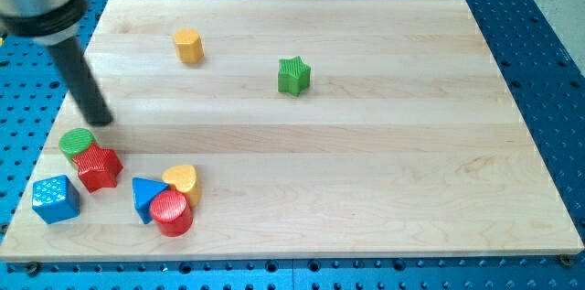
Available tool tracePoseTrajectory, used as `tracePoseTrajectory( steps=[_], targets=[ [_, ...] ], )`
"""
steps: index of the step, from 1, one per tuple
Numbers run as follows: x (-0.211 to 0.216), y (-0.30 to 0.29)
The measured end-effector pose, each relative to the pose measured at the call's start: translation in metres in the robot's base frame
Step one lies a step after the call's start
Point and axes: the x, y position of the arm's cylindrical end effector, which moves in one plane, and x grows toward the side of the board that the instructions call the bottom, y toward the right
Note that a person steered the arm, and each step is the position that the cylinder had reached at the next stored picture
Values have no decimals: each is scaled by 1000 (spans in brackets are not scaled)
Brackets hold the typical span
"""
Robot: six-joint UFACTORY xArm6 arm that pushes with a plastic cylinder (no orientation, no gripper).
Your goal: Merge the green blocks from each other
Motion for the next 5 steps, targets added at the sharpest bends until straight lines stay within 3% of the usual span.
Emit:
tracePoseTrajectory(
  steps=[2,3,4,5],
  targets=[
    [51,-41],
    [47,3],
    [6,58],
    [-2,95]
  ],
)
